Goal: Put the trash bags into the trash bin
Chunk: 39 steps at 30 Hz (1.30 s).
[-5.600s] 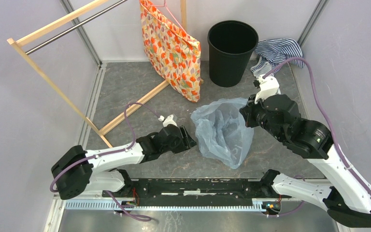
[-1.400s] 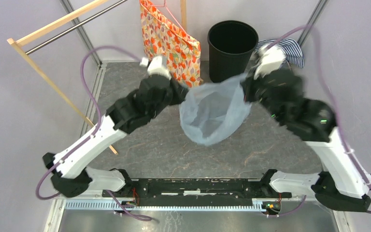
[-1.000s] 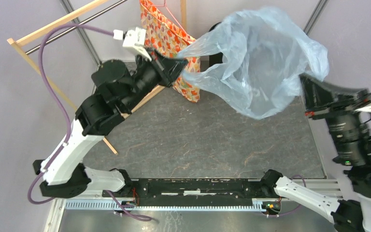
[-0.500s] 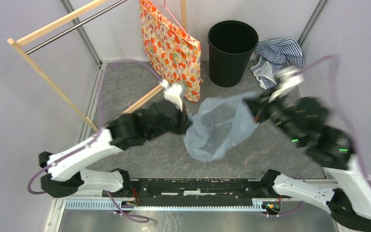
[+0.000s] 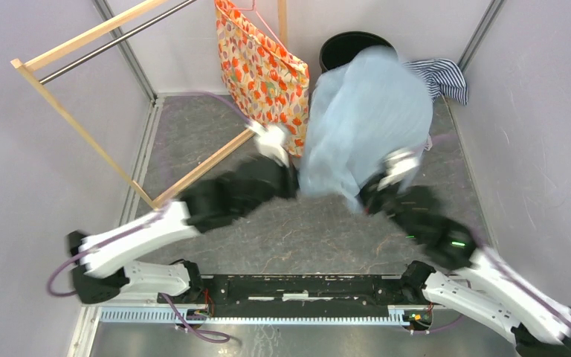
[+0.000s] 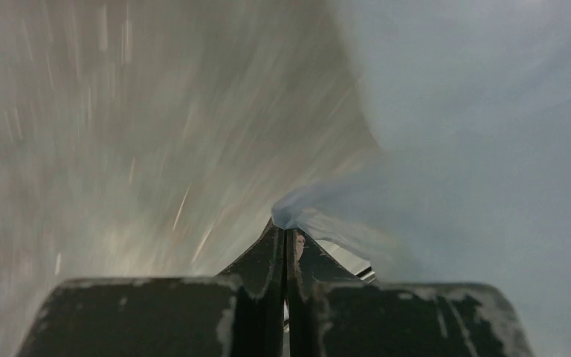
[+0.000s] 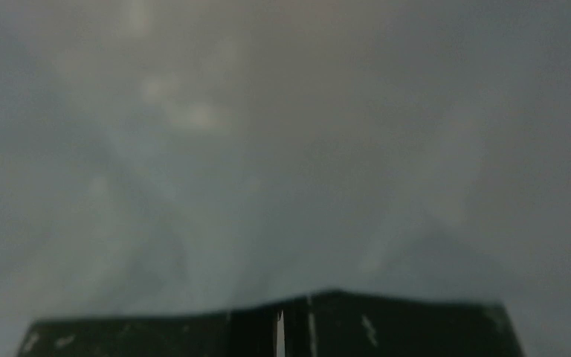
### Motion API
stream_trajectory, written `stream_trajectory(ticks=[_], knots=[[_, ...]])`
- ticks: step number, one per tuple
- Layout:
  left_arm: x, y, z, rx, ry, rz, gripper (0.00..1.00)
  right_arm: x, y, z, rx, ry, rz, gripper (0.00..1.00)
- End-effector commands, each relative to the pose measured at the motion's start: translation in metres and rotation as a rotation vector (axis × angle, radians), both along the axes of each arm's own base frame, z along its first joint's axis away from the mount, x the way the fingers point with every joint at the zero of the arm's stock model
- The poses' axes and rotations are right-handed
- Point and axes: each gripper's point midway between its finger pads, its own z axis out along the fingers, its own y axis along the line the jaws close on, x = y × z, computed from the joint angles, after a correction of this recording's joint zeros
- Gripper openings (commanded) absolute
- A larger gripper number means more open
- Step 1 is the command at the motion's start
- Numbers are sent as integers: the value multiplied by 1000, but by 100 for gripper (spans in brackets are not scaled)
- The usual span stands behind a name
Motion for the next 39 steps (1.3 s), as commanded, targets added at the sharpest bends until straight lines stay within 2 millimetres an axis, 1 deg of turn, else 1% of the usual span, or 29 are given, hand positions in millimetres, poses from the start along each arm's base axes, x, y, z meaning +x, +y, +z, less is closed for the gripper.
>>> stream_trajectory(ticks=[1,3,4,5,6,7,8,9,10,11,12,13,14,16,17,18,20,21,22,24,25,26,28,29,30,31,32,33,39], knots=[[-68,44,-149,223,337,-1,2,-44,-22,-113,-44,270,-1,0],[-78,53,-132,165,327,1,2,-38,-34,-72,-17,191,-49,0],[-78,52,-110,118,303,-8,2,-36,-38,-43,-12,149,-58,0],[-75,50,-81,63,262,-20,2,-33,-39,-15,-12,111,-58,0],[-70,46,-46,6,210,-32,2,-30,-38,22,4,64,-52,0],[-64,42,-5,-47,138,-48,2,-26,-40,70,25,-6,-54,0],[-56,40,36,-80,61,-53,2,-22,-43,106,34,-62,-64,0],[-50,40,106,-174,-40,-60,2,-21,-51,164,73,-152,-79,0],[-44,41,155,-222,-126,-63,2,-26,-63,223,128,-250,-91,0],[-38,38,179,-223,-185,-64,2,-26,-68,262,152,-308,-106,0],[-38,46,237,-323,-273,-64,2,-35,-81,308,209,-390,-115,0],[-38,48,272,-385,-336,-69,2,-41,-89,342,254,-458,-119,0],[-40,50,296,-429,-382,-77,2,-45,-94,361,287,-503,-122,0],[-37,49,313,-450,-430,-75,2,-52,-101,378,331,-563,-122,0],[-33,47,308,-424,-435,-59,2,-52,-100,375,338,-570,-117,0],[-28,43,296,-383,-431,-43,2,-47,-93,360,325,-557,-111,0],[-16,34,255,-276,-399,-2,2,-37,-82,319,295,-506,-112,0],[-11,33,232,-225,-378,22,2,-28,-73,287,260,-454,-113,0],[-5,31,199,-155,-344,56,2,-22,-64,254,228,-398,-112,0],[3,31,124,-10,-246,114,2,-10,-47,167,139,-250,-109,0],[1,31,78,50,-162,133,2,-6,-40,108,78,-149,-110,0],[-4,32,34,125,-89,137,2,-7,-38,50,13,-49,-114,0],[-27,40,-55,255,97,101,2,-21,-35,-46,-77,135,-85,0],[-41,46,-86,288,178,80,2,-30,-34,-75,-90,201,-68,0],[-56,53,-111,309,247,58,2,-39,-33,-94,-84,246,-46,0],[-66,55,-112,276,272,42,2,-43,-33,-97,-69,254,-37,0],[-74,60,-112,254,281,32,2,-43,-36,-91,-54,239,-45,0],[-78,63,-99,200,276,25,2,-42,-42,-77,-43,211,-66,0],[-73,90,7,-49,146,39,2,-33,-59,27,-22,60,-115,0]])
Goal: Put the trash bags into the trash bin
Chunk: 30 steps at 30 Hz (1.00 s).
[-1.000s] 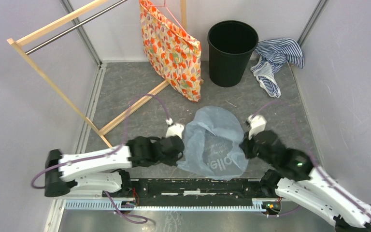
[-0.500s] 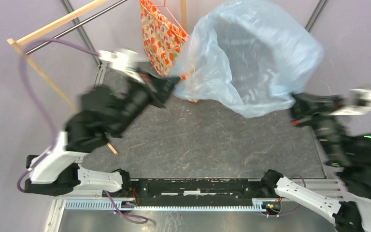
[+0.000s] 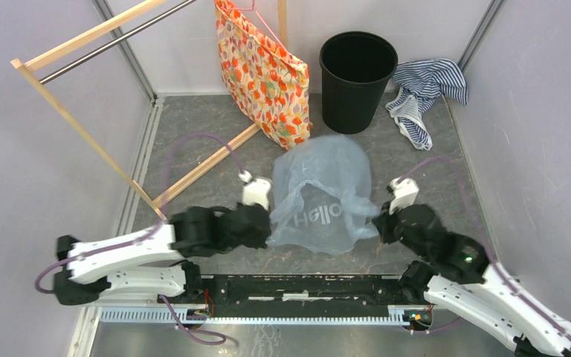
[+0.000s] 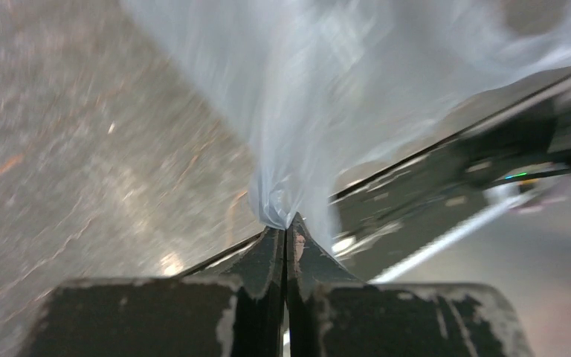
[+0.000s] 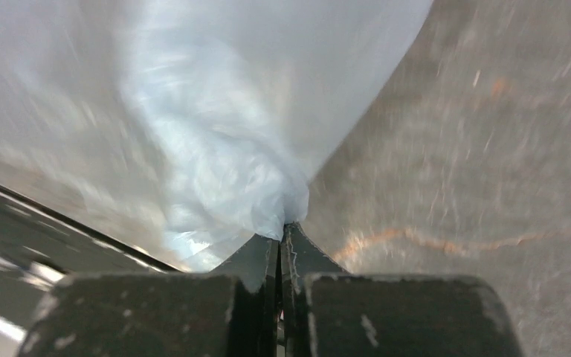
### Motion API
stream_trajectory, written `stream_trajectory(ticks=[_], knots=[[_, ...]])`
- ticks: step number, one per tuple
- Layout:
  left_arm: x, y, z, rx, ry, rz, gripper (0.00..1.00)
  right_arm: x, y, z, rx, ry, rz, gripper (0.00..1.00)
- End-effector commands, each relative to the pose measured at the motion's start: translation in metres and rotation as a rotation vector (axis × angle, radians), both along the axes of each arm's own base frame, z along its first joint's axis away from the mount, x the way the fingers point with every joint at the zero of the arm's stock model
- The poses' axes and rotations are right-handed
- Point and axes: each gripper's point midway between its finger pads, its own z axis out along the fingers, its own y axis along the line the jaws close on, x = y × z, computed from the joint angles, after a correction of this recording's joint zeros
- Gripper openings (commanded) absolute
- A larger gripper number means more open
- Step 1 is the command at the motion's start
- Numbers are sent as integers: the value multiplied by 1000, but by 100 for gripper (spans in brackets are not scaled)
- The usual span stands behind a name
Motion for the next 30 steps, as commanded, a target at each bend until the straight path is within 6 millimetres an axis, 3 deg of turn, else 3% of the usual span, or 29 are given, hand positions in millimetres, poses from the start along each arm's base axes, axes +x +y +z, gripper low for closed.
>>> stream_trajectory(ticks=[1,5,13,21,24,28,30], knots=[[11,8,112,-316,-126,83,2,16,-1,110,146,-197,-53,0],[25,21,139,-306,-217,132,2,21,-3,129,116,-219,-60,0],[42,34,157,-309,-311,225,2,22,1,133,113,-227,-42,0],[46,39,178,-350,-372,225,2,24,4,136,105,-230,-30,0],[48,42,182,-349,-390,237,2,26,7,146,120,-251,-22,15],[58,63,192,-337,-432,345,2,35,18,165,133,-288,-7,58],[61,76,195,-313,-449,404,2,42,24,179,127,-305,-4,74]])
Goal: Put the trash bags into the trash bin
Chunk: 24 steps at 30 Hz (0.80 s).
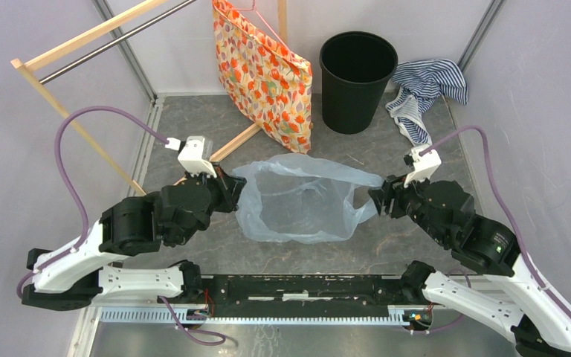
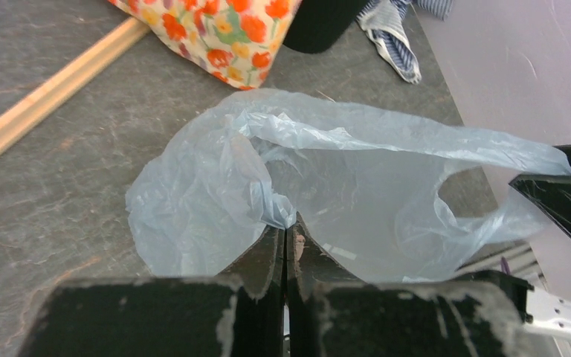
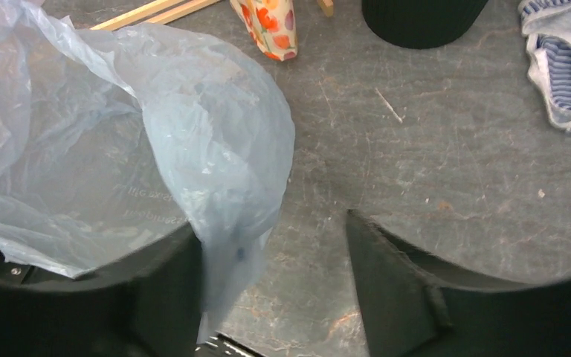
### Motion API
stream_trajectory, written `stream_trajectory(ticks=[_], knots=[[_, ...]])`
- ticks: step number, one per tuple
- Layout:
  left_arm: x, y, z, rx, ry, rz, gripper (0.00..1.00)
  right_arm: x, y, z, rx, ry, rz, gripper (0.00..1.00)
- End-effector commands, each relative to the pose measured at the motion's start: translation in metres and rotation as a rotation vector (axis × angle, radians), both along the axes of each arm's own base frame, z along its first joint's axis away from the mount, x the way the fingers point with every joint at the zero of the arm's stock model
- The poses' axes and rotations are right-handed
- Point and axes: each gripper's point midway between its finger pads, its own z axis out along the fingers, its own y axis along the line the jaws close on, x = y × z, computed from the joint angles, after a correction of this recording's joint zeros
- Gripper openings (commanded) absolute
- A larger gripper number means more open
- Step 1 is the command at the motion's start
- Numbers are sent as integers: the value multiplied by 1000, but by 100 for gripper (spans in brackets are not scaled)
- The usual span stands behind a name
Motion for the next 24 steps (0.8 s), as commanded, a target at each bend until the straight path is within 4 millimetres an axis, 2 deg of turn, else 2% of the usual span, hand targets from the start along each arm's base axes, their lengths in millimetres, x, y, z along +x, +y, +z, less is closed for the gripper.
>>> stream_trajectory(ticks=[1,4,9,11,13,14,18,22,24], knots=[[15,35,29,-15,-70,180,2,18,17,55,53,-110,10,79],[18,47,39,-12,-92,231,2,38,28,69,16,-111,-29,89],[23,62,49,17,-137,289,2,71,55,92,-5,-135,-31,94],[25,65,51,45,-149,312,2,79,70,106,20,-160,18,95],[28,65,53,68,-163,335,2,78,89,116,50,-181,105,95],[29,64,54,78,-169,345,2,81,91,117,52,-182,100,95],[33,59,53,121,-187,361,2,108,74,117,22,-160,-25,96],[34,50,49,126,-190,331,2,153,51,120,43,-115,-91,95],[34,48,49,120,-192,316,2,179,30,119,65,-96,-153,95]])
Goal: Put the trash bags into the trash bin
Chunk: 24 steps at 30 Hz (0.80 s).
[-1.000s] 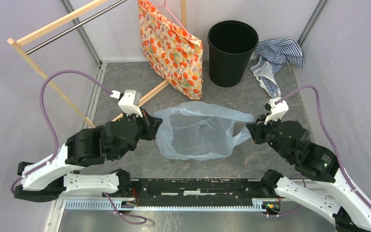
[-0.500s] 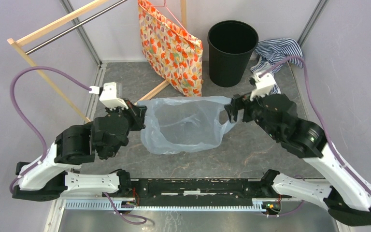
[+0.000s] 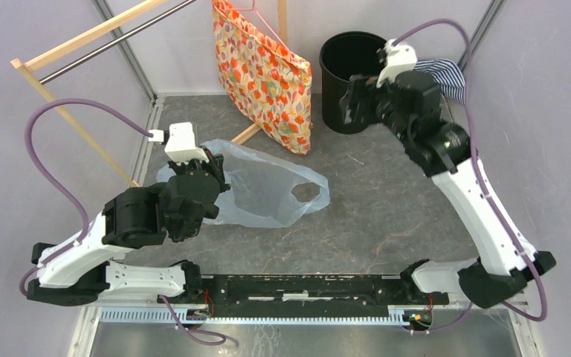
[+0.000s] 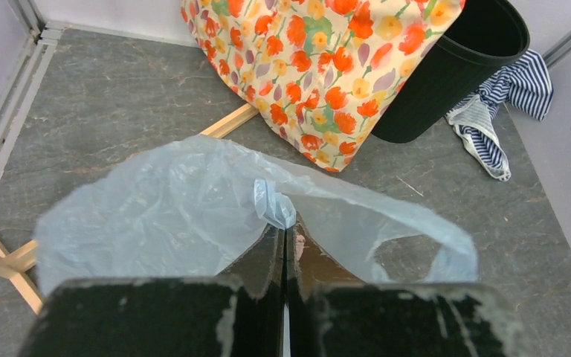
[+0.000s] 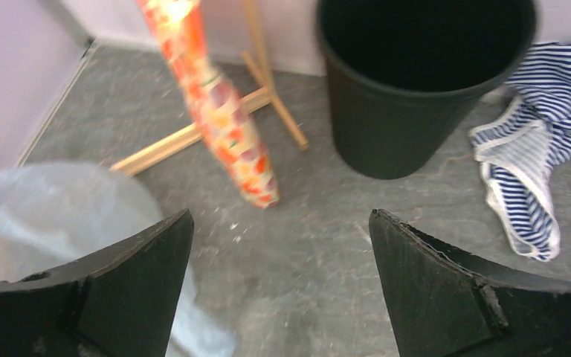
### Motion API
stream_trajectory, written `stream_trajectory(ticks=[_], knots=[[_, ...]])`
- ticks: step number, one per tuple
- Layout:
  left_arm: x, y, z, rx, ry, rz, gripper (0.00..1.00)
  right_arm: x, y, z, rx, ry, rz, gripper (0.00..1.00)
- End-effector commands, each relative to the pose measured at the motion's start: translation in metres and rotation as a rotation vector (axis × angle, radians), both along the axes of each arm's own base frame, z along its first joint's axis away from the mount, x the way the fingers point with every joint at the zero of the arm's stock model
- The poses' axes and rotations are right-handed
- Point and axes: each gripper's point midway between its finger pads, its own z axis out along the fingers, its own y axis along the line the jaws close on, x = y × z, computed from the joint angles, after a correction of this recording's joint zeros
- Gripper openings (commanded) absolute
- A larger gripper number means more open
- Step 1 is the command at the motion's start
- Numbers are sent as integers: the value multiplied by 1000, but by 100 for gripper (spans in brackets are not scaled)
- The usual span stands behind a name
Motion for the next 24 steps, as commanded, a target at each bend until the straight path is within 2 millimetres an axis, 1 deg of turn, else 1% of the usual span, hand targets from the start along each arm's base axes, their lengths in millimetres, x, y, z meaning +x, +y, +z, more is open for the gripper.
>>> stream_trajectory(ticks=[1,2,5,8,10,14,15,17,18,19,20,22,24], knots=[[2,3,11,-16,-38,4,2,46,-36,13,80,6,-84,94],[1,3,12,-23,-38,-2,2,59,-50,9,97,19,-121,94],[-1,4,14,-40,-38,-21,2,94,-82,-6,157,62,-199,91],[-2,5,17,-47,-39,-33,2,123,-103,-13,195,59,-259,87],[-3,5,17,-48,-38,-39,2,141,-114,-15,216,58,-295,86],[-4,3,17,-45,-34,-54,2,175,-131,-23,236,61,-356,84],[-4,2,17,-43,-34,-56,2,184,-136,-28,238,67,-375,84],[-4,1,18,-44,-33,-61,2,200,-141,-36,245,78,-397,83],[-4,1,18,-44,-32,-62,2,207,-143,-36,246,75,-409,82],[-4,1,19,-45,-33,-64,2,215,-145,-43,243,85,-419,82],[-4,1,20,-43,-34,-65,2,221,-148,-46,238,88,-434,81],[-4,2,22,-43,-37,-63,2,235,-155,-61,221,111,-462,80],[-4,4,25,-49,-43,-57,2,245,-159,-73,208,127,-475,80]])
